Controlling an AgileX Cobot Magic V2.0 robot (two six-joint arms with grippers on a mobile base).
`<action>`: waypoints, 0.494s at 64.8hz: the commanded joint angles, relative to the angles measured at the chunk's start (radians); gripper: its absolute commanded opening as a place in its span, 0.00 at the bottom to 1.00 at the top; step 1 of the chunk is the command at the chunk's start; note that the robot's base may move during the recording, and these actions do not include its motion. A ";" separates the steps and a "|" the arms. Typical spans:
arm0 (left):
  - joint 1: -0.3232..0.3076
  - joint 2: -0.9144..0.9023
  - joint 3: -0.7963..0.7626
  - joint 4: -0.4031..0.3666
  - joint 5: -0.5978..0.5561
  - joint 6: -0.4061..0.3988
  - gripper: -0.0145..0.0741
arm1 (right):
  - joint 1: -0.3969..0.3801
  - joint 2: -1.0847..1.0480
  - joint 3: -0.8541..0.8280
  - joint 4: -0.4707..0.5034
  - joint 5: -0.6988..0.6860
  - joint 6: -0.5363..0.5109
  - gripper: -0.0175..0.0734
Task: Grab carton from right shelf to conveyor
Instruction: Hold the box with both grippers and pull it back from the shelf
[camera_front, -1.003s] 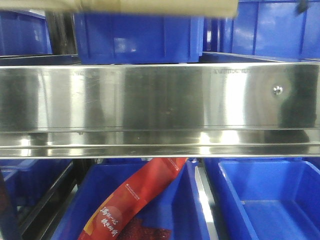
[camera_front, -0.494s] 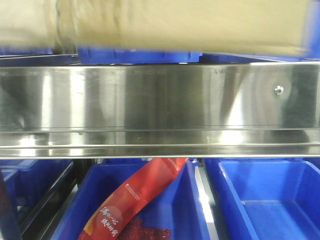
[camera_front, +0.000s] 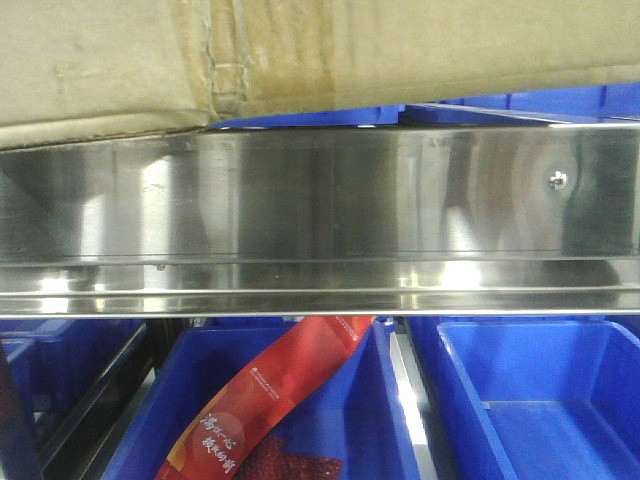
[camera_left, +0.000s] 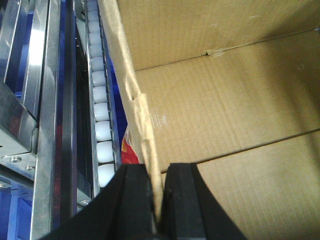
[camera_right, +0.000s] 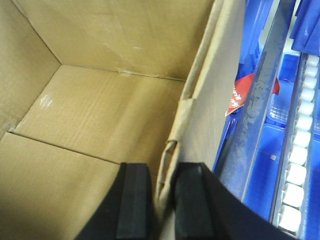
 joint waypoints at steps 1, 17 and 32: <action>-0.012 -0.009 0.000 -0.025 -0.036 0.008 0.16 | 0.009 -0.015 -0.005 0.043 -0.093 -0.026 0.12; -0.012 -0.009 0.000 -0.024 -0.058 0.008 0.16 | 0.009 -0.015 -0.005 0.043 -0.111 -0.026 0.12; -0.012 -0.009 0.000 -0.024 -0.066 0.008 0.16 | 0.009 -0.015 -0.005 0.043 -0.111 -0.026 0.12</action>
